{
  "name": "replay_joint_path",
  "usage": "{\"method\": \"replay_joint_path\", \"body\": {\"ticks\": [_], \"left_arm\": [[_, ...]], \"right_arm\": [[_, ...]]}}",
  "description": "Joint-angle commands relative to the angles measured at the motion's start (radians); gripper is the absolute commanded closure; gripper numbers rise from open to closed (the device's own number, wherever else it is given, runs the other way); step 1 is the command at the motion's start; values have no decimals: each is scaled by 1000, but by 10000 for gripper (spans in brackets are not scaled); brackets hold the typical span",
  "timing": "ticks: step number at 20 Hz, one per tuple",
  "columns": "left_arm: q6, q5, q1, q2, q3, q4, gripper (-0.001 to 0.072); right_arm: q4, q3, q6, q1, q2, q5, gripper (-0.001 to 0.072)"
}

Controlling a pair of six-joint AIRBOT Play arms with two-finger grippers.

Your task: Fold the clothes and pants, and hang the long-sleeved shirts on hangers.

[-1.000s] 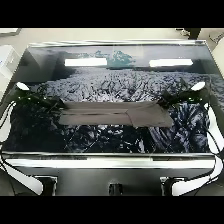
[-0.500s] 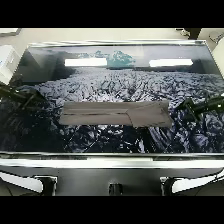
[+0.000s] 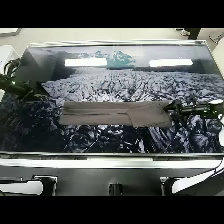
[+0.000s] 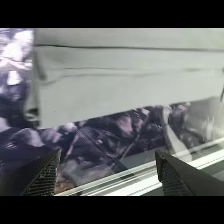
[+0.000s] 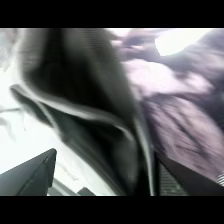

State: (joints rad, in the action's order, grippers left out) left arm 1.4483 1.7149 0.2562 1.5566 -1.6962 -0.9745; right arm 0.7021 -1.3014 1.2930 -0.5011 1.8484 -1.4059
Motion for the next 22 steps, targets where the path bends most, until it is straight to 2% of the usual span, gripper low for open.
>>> {"method": "replay_joint_path", "body": {"ticks": [1, 2, 3, 4, 7, 9, 10, 12, 14, 15, 19, 22], "left_arm": [[1, -18, -95, -16, -1, -1, -8], [1, -28, -124, -16, -1, -1, -8], [1, -41, -153, -16, -1, -1, -8], [1, -58, -183, -16, -1, -1, -8], [-1, -144, -291, -11, 2, -1, -6], [0, -282, -373, 3, 18, -2, 4], [0, -371, -422, 17, 34, -2, 115], [-1, -557, -525, 55, 76, -1, 690], [20, -706, -623, 119, 102, -1, 682], [71, -735, -660, 164, 101, -1, 682], [205, -741, -742, 310, 102, 52, 683], [201, -765, -804, 382, 102, 209, 683]], "right_arm": [[-57, 4, -55, 40, 11, -28, 64], [-56, 4, -55, 52, 11, -24, 125], [-56, 4, -51, 68, 11, -21, 138], [-52, 4, -50, 90, 11, -16, 194], [-52, -6, 14, 150, 1, -5, 653], [-52, -25, 31, 171, -47, -8, 668], [-51, -31, 42, 180, -90, -5, 669], [-50, -31, 83, 203, -185, -13, 669], [-45, -31, 113, 232, -280, -30, 669], [-41, -31, 133, 245, -328, -37, 669], [-36, -31, 193, 290, -494, -35, 669], [-37, -31, 210, 301, -577, -33, 669]]}}
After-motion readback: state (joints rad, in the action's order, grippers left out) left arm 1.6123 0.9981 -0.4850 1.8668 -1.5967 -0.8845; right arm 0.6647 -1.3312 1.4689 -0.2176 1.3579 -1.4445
